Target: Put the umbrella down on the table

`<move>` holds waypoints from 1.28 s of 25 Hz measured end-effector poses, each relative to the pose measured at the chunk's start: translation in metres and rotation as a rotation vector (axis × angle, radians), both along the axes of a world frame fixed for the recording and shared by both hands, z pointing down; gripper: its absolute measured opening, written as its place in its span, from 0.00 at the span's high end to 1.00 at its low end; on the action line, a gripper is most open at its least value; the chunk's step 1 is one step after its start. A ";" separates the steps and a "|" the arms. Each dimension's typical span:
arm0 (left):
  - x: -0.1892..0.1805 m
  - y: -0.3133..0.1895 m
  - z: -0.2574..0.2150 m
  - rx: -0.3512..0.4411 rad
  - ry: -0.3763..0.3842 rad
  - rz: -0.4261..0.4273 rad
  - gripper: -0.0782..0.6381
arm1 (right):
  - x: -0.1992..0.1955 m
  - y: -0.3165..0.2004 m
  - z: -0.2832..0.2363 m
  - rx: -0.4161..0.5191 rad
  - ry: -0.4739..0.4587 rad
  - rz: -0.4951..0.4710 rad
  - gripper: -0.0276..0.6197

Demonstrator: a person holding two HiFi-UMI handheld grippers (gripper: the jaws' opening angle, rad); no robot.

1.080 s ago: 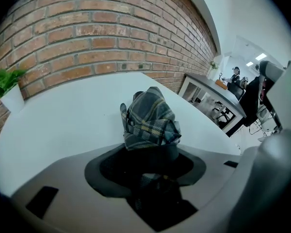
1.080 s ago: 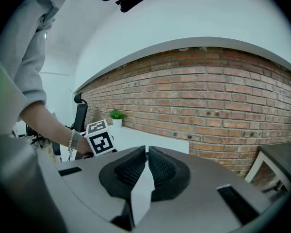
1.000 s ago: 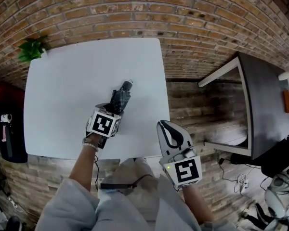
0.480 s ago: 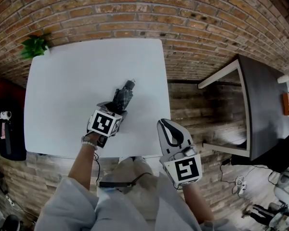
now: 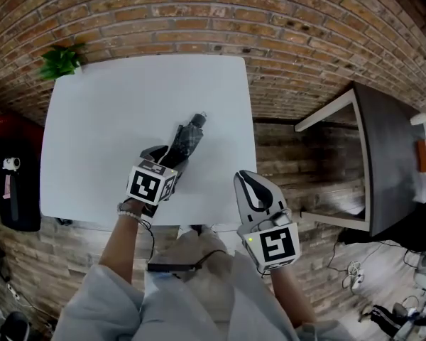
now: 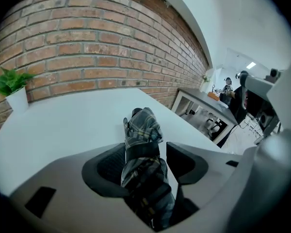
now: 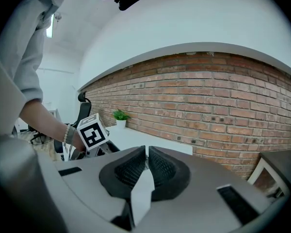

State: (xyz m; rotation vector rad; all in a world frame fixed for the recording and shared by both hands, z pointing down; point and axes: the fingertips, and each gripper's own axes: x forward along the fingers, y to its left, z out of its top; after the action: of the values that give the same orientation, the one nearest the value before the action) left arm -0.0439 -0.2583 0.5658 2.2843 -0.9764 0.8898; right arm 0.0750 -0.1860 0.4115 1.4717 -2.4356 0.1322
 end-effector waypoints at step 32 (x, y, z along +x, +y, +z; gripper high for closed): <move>-0.045 0.056 -0.184 0.482 0.180 -0.171 0.87 | -0.029 0.036 -0.047 0.091 -0.005 -0.068 0.88</move>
State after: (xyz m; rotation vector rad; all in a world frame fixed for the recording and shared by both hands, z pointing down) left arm -0.0893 -0.2024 0.3823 2.5596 -1.3951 0.3957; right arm 0.0460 -0.1500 0.3641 1.4250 -2.5231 0.0108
